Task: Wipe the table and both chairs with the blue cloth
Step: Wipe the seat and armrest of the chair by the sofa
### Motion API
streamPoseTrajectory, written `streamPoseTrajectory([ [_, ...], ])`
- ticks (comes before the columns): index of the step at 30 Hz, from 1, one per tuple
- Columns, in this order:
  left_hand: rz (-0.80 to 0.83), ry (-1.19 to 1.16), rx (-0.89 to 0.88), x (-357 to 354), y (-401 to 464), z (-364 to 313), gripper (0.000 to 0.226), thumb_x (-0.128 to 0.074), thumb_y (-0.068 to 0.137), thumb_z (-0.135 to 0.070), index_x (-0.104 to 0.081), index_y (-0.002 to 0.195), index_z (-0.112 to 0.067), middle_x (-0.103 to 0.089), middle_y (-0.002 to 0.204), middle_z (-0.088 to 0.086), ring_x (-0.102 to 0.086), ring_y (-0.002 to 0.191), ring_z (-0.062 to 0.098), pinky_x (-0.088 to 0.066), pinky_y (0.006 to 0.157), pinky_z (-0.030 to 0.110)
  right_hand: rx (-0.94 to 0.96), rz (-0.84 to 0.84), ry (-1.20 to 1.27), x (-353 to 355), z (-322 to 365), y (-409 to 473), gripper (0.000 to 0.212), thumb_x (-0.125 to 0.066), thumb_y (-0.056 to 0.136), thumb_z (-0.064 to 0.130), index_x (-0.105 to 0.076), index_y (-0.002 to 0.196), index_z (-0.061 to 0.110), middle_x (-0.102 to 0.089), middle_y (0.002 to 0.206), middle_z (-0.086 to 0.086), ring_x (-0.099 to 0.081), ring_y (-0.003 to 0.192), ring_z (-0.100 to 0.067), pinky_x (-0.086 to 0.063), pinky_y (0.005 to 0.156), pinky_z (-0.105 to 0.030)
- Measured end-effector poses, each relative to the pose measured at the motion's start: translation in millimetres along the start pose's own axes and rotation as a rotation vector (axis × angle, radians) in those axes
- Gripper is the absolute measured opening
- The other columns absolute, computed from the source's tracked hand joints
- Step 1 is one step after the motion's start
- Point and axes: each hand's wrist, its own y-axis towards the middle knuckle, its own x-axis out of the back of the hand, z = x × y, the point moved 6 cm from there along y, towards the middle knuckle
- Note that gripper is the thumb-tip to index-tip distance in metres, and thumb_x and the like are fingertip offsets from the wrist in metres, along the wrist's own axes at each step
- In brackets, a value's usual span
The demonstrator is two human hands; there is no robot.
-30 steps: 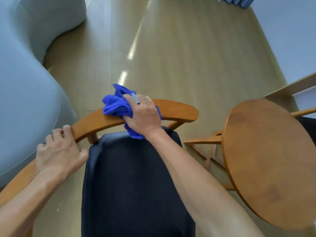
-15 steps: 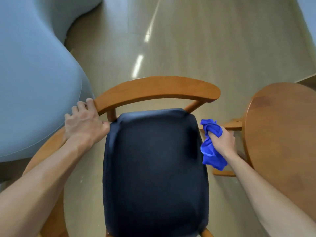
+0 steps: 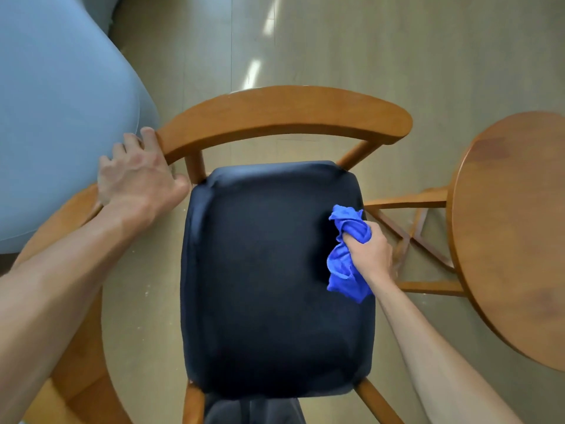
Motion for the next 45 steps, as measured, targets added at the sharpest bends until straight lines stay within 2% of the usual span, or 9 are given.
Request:
streamPoseTrajectory([
  [6,-0.028,0.01,0.006,0,1,0,0.057,-0.055,0.081,-0.034,-0.036,0.122,0.001,-0.049,0.103,0.029,-0.051,0.092,0.046,-0.041,0.078,0.049,0.083,-0.046,-0.536,-25,-20,13,0.089,-0.064,0.08,0.054,-0.015,0.149,0.026,-0.025,0.148,-0.013,-0.03,0.131,-0.031,-0.028,0.107,-0.041],
  [12,-0.053,-0.02,0.021,-2,1,-1,0.057,-0.06,0.08,-0.032,-0.037,0.12,0.002,-0.048,0.101,0.031,-0.05,0.091,0.047,-0.041,0.078,0.053,0.154,-0.086,-0.589,-77,-28,-34,0.08,-0.072,0.072,0.044,-0.04,0.14,0.015,-0.049,0.114,-0.018,-0.054,0.089,-0.038,-0.048,0.073,-0.042],
  [18,-0.042,-0.015,0.028,-4,2,2,0.061,-0.063,0.079,-0.033,-0.034,0.121,0.0,-0.047,0.099,0.031,-0.049,0.088,0.048,-0.044,0.076,0.055,0.837,0.354,-0.772,-161,-49,-176,0.074,-0.069,0.057,0.045,-0.05,0.127,0.03,-0.057,0.099,-0.004,-0.048,0.069,-0.023,-0.04,0.059,-0.03],
  [21,-0.056,-0.028,0.024,-5,3,1,0.058,-0.063,0.079,-0.032,-0.034,0.118,-0.001,-0.046,0.099,0.03,-0.049,0.087,0.049,-0.044,0.076,0.056,1.15,0.307,-0.752,-144,-38,-137,0.052,-0.057,0.065,0.029,-0.053,0.117,0.032,-0.057,0.088,-0.004,-0.046,0.063,-0.023,-0.034,0.056,-0.029],
  [24,-0.074,-0.045,0.012,-9,4,3,0.058,-0.063,0.079,-0.03,-0.033,0.118,-0.001,-0.046,0.099,0.031,-0.048,0.087,0.049,-0.045,0.077,0.058,1.001,0.105,-0.74,-95,-7,-33,0.057,-0.069,0.06,0.02,-0.057,0.114,0.031,-0.056,0.085,-0.011,-0.05,0.063,-0.029,-0.04,0.054,-0.033],
  [30,-0.102,-0.056,0.003,-11,5,4,0.057,-0.06,0.078,-0.028,-0.035,0.12,0.002,-0.046,0.101,0.034,-0.048,0.089,0.05,-0.043,0.078,0.058,0.026,-0.154,-0.336,-18,-9,98,0.045,-0.053,0.088,0.033,-0.043,0.129,0.022,-0.05,0.12,-0.018,-0.055,0.105,-0.039,-0.048,0.084,-0.045],
  [36,-0.088,-0.007,0.019,-2,-1,0,0.06,-0.056,0.081,-0.033,-0.036,0.125,0.003,-0.049,0.105,0.031,-0.05,0.09,0.047,-0.042,0.076,0.051,0.598,0.037,-0.623,-106,-31,-70,0.074,-0.081,0.06,0.026,-0.053,0.129,0.02,-0.056,0.095,-0.01,-0.053,0.071,-0.028,-0.048,0.059,-0.035],
  [42,-0.052,-0.004,0.01,-4,-1,-1,0.061,-0.055,0.08,-0.035,-0.036,0.125,0.0,-0.05,0.109,0.025,-0.051,0.094,0.041,-0.042,0.078,0.046,1.276,0.296,-0.845,-125,-24,-101,0.068,-0.073,0.056,0.019,-0.051,0.119,0.029,-0.057,0.089,-0.004,-0.046,0.063,-0.024,-0.037,0.053,-0.031],
  [45,-0.06,0.006,0.021,-6,0,1,0.062,-0.054,0.081,-0.037,-0.036,0.127,0.0,-0.05,0.111,0.024,-0.051,0.096,0.041,-0.041,0.077,0.045,1.018,0.079,-0.805,-110,25,-19,0.068,-0.075,0.06,0.015,-0.052,0.122,0.029,-0.055,0.09,-0.011,-0.048,0.066,-0.029,-0.043,0.055,-0.035],
])
